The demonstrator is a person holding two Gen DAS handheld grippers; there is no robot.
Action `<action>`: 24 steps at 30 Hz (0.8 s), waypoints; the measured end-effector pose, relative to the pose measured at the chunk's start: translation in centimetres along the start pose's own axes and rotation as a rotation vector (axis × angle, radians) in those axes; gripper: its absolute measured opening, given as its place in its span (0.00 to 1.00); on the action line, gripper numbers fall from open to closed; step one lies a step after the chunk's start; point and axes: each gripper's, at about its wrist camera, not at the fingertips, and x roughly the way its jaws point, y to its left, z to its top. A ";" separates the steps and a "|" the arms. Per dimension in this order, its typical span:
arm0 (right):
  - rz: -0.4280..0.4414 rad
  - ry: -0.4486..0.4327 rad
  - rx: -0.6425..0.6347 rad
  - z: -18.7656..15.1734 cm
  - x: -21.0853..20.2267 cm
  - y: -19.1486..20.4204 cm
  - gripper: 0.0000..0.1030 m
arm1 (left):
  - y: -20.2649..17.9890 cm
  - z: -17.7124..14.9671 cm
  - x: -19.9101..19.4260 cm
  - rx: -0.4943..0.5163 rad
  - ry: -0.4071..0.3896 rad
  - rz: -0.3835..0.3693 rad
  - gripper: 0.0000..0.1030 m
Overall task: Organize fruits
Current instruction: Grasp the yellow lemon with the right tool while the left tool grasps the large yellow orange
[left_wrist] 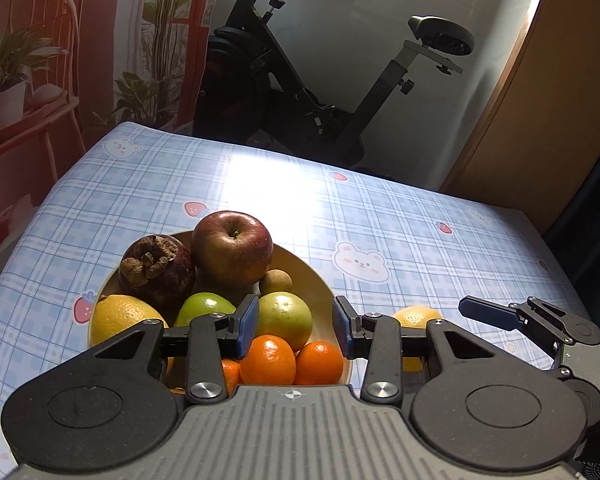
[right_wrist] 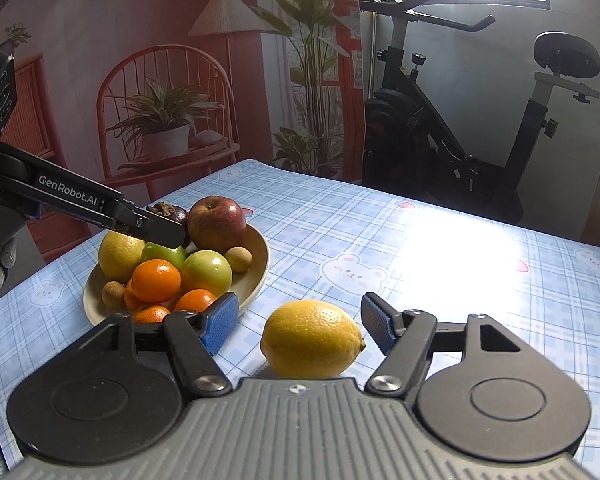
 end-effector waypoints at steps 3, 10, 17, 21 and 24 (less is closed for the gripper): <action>-0.011 0.008 0.007 -0.6 0.1 -0.2 0.74 | -1.1 0.0 0.7 0.017 0.006 -0.005 0.45; 0.005 0.052 0.069 -2.0 1.2 -1.3 0.74 | -3.3 0.0 2.7 0.042 0.036 -0.058 0.49; 0.033 0.095 0.145 -2.7 2.0 -2.1 0.74 | -4.9 -0.2 4.5 0.057 0.066 -0.096 0.48; 0.051 0.096 0.139 -2.7 2.0 -2.1 0.74 | -5.4 -0.3 5.3 0.061 0.083 -0.109 0.48; 0.054 0.092 0.132 -2.6 2.2 -2.1 0.68 | -6.0 -0.4 5.7 0.068 0.096 -0.118 0.48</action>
